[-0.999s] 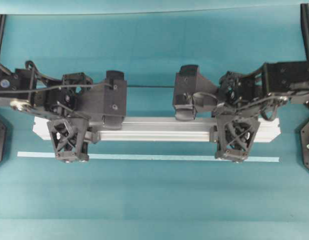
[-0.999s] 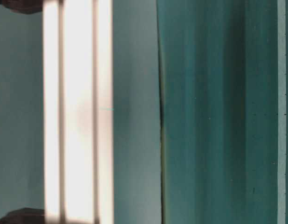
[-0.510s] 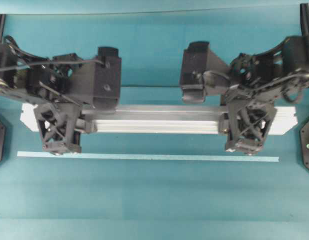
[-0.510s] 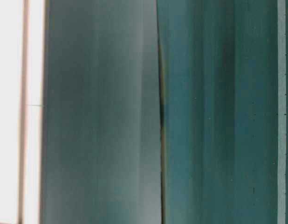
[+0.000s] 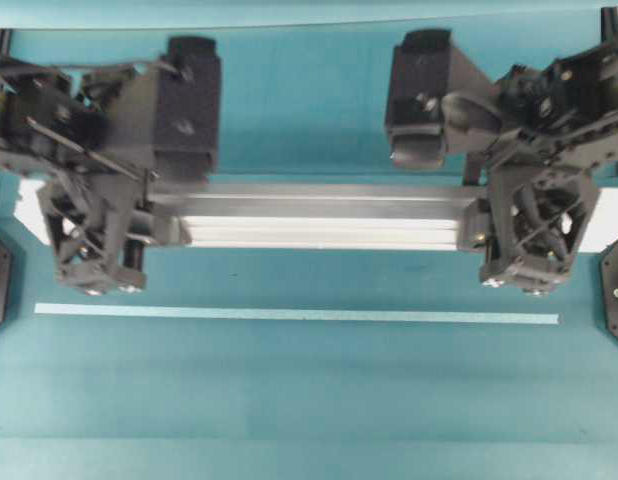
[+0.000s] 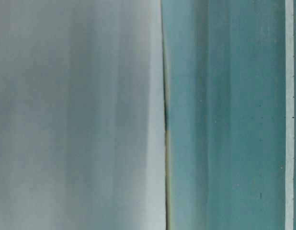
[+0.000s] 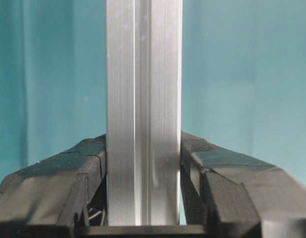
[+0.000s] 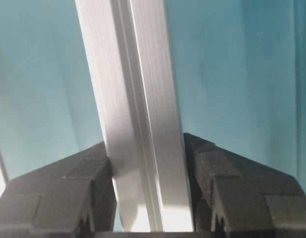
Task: Lift the metal rail with both hands.
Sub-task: 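Hold the rail raised above the table with both grippers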
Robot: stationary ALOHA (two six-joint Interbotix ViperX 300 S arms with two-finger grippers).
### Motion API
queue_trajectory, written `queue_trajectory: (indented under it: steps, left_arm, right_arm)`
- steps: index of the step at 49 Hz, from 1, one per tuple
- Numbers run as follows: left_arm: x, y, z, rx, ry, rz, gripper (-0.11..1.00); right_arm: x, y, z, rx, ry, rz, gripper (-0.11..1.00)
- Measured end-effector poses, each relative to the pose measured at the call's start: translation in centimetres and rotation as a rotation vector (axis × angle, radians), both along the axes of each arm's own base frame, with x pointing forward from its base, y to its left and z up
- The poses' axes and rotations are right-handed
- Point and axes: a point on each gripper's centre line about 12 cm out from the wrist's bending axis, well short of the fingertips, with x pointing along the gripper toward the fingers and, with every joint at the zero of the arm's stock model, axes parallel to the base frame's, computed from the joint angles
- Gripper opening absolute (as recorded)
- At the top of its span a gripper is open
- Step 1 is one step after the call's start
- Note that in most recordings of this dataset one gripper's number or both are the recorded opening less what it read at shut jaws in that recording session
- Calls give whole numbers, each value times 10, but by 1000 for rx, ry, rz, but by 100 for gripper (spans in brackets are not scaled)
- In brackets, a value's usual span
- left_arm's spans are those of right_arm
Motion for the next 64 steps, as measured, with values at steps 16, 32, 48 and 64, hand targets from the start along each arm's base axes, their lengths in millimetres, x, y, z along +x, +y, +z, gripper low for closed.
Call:
queue_trajectory:
  steps: [16,32,48,64]
  left_arm:
    - [-1,3,31,3,-6,9,35]
    - [-4,4,55,4,-61,12,36]
    - [-4,5,61,4,-77,17,36]
    - [-3,5,61,3,-77,16,36]
  right_arm:
    - [-1,-3,33,-33,-1,-2,39]
    - [-3,-4,65,-40,-79,-5,39]
    - [-5,-4,73,-43,-98,-7,39]
    - [-5,-4,73,-43,-98,-7,39]
